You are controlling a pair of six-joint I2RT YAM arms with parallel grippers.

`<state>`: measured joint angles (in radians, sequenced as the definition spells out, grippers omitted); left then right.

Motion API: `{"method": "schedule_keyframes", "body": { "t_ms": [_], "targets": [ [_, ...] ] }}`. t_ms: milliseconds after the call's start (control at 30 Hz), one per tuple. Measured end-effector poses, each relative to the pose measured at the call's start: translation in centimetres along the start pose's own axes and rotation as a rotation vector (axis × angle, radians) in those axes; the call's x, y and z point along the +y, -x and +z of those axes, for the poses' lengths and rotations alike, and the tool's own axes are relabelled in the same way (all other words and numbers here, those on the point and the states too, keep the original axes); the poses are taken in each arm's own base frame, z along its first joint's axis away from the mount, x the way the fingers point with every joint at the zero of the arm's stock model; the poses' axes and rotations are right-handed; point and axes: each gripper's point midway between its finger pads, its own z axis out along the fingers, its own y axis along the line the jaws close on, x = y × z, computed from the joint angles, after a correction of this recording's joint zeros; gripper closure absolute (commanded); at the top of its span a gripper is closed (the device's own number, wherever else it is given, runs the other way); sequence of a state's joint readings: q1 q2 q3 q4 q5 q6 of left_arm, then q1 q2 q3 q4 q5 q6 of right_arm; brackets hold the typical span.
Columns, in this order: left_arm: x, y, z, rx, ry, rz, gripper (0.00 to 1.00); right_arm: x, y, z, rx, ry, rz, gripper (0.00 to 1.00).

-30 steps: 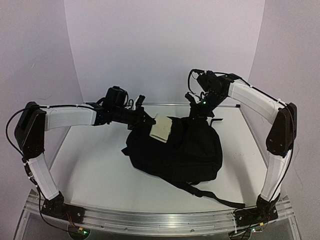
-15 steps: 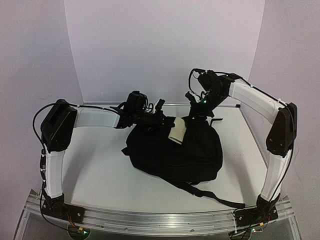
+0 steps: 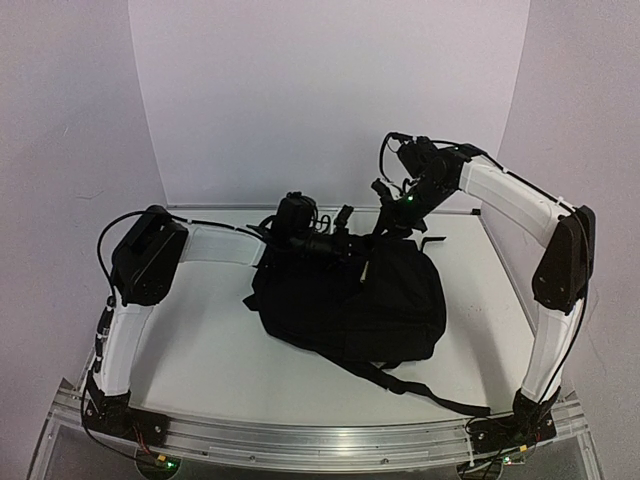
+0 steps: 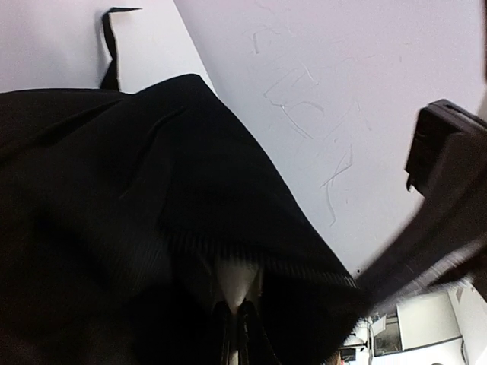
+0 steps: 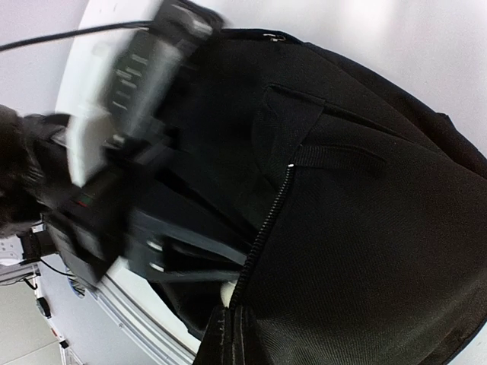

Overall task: Pack the student bag
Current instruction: Place the personal item in the student bag.

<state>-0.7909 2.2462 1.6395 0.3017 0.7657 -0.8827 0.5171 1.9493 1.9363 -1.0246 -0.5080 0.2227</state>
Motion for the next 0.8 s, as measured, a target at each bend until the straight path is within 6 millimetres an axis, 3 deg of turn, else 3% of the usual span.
{"method": "schedule_keyframes", "body": {
  "t_ms": [167,300,433,567,700,800],
  "targets": [
    [0.1,-2.4,3.3,0.043,-0.013,0.013,0.97,0.2,0.0,0.3,0.009,0.02,0.02,1.0],
    [0.5,-3.3,3.8,0.033,0.016,0.03,0.71,0.2,0.0,0.4,0.014,0.025,0.027,1.0],
    [2.1,-4.7,2.1,0.038,0.112,0.044,0.56,-0.1,-0.5,1.2,0.02,0.033,0.026,1.0],
    [1.2,-4.6,-0.1,0.026,0.207,0.072,0.48,-1.3,-2.3,2.8,0.062,0.024,0.019,1.0],
    [-0.5,-3.2,-2.6,-0.033,0.307,0.107,0.51,-2.6,-3.9,3.9,0.101,0.012,0.017,1.0],
    [-0.7,-1.8,-4.2,-0.087,0.407,0.118,0.52,-3.2,-4.0,4.1,0.103,0.008,0.022,1.0]
  ]
}}
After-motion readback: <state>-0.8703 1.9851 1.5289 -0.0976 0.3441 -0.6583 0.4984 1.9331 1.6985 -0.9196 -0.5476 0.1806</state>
